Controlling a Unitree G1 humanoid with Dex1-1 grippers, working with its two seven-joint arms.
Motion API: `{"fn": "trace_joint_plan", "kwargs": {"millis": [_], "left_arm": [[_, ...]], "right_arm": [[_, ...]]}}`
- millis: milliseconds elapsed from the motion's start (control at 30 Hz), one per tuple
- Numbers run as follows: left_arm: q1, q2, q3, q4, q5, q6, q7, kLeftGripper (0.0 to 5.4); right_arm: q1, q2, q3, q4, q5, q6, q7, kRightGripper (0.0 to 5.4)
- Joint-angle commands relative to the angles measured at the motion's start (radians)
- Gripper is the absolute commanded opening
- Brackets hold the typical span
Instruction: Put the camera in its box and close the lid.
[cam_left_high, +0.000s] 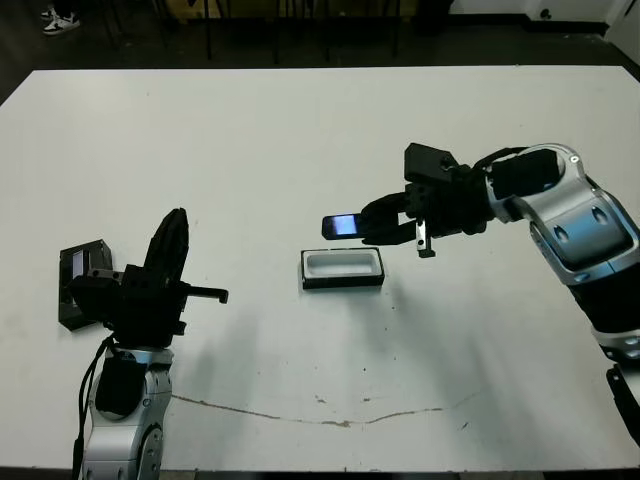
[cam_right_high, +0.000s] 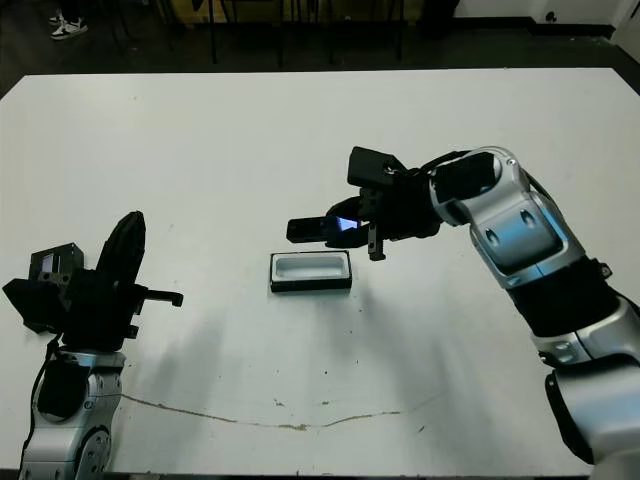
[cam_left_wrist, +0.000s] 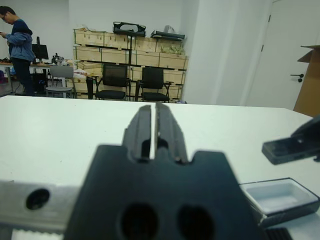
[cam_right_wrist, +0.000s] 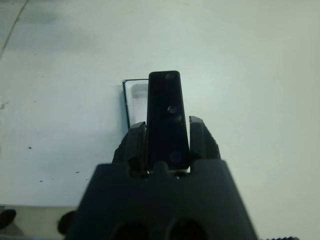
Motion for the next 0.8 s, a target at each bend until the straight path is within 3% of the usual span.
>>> {"fn": "trace_joint_plan", "kwargs": {"millis": [33, 800], "left_arm": [[0.004, -0.003, -0.005, 0.006, -0.001, 0.032, 0.008, 0.0], [0.009, -0.005, -0.01, 0.009, 0.012, 0.016, 0.013, 0.0]], "right_arm": [[-0.017, 0.009, 0.017, 0.022, -0.014, -0.017, 0.023, 0.78], [-0.019, 0.058, 0.064, 0.132, -0.111, -0.104, 0.051, 0.78]]}}
